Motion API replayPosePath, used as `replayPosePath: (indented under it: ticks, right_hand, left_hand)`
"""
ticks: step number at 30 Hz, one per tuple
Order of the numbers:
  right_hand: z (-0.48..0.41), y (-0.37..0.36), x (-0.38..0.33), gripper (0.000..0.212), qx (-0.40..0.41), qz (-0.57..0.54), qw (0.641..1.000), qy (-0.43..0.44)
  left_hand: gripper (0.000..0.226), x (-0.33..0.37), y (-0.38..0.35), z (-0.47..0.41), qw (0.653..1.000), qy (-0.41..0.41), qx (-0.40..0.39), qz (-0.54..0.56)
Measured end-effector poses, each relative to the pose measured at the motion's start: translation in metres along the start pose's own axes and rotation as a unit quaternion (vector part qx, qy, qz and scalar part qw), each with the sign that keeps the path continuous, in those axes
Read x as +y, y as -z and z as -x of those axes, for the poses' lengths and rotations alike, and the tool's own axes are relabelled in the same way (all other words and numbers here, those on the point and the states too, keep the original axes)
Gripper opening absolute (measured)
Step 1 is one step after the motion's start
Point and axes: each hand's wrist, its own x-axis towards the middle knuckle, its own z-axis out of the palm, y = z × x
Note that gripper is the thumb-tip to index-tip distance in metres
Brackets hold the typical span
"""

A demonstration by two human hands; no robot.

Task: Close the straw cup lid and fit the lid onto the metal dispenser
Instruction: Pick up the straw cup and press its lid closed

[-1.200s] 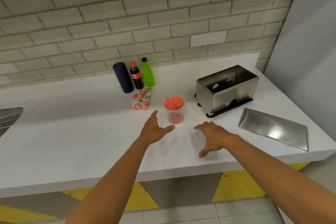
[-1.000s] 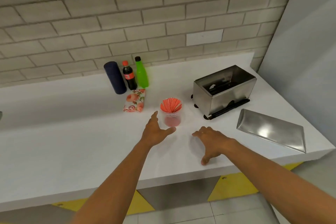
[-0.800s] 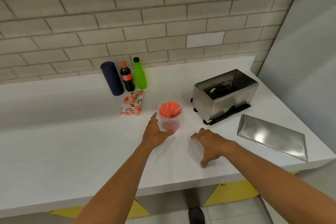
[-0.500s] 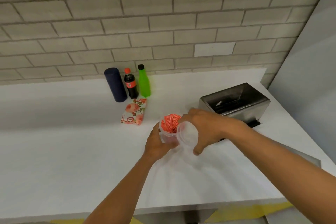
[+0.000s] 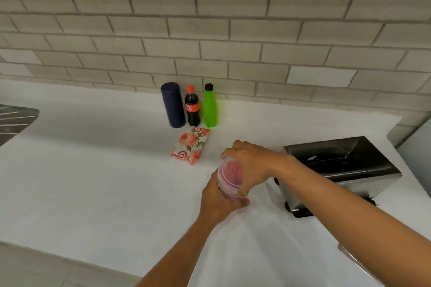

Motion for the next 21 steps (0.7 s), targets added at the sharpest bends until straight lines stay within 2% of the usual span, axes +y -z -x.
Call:
replayPosePath:
  ticks: [10, 21]
  right_hand:
    - [-0.009, -0.001, 0.008, 0.115, -0.027, 0.011, 0.999, 0.023]
    - [-0.016, -0.003, 0.004, 0.116, -0.05, 0.007, 0.999, -0.006]
  left_hand:
    - [0.1, -0.008, -0.018, -0.008, 0.999, 0.015, 0.034, -0.014]
    - [0.098, -0.008, -0.009, -0.016, 0.999, -0.016, -0.019, 0.032]
